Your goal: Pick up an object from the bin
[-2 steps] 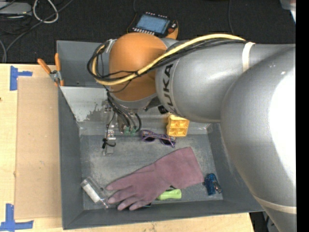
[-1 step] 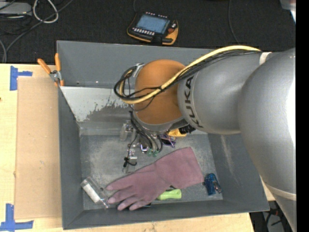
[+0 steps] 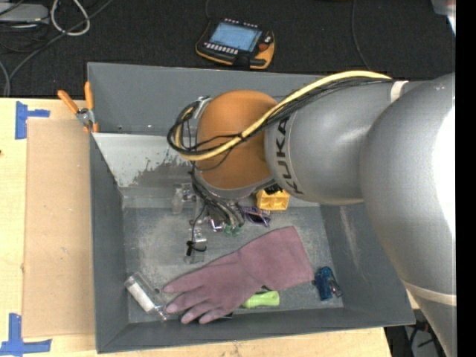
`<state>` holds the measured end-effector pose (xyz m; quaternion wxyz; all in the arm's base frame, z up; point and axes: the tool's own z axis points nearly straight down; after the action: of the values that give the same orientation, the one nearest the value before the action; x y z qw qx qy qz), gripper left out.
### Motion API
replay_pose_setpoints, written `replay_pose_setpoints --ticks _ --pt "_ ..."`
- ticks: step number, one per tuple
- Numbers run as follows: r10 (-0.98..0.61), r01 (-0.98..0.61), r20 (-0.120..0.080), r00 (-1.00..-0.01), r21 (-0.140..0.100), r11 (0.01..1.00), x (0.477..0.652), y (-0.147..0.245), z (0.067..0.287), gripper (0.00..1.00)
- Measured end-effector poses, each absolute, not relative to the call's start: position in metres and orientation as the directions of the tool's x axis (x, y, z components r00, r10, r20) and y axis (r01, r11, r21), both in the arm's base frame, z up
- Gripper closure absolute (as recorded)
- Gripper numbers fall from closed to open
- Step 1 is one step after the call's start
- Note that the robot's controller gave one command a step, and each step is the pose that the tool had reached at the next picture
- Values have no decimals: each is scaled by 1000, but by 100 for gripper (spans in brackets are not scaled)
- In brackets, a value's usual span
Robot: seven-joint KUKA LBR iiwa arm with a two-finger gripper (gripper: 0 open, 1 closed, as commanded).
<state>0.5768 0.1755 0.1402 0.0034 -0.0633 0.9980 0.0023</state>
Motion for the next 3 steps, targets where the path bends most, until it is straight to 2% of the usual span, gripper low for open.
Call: replay_pose_setpoints --ticks 1,2,3 --pt "-523 -523 1 -852 3 852 518 150 82 0" --pt "-375 -375 -14 -927 4 927 544 111 71 100" --pt "-373 -373 -14 -928 4 928 544 111 71 100"
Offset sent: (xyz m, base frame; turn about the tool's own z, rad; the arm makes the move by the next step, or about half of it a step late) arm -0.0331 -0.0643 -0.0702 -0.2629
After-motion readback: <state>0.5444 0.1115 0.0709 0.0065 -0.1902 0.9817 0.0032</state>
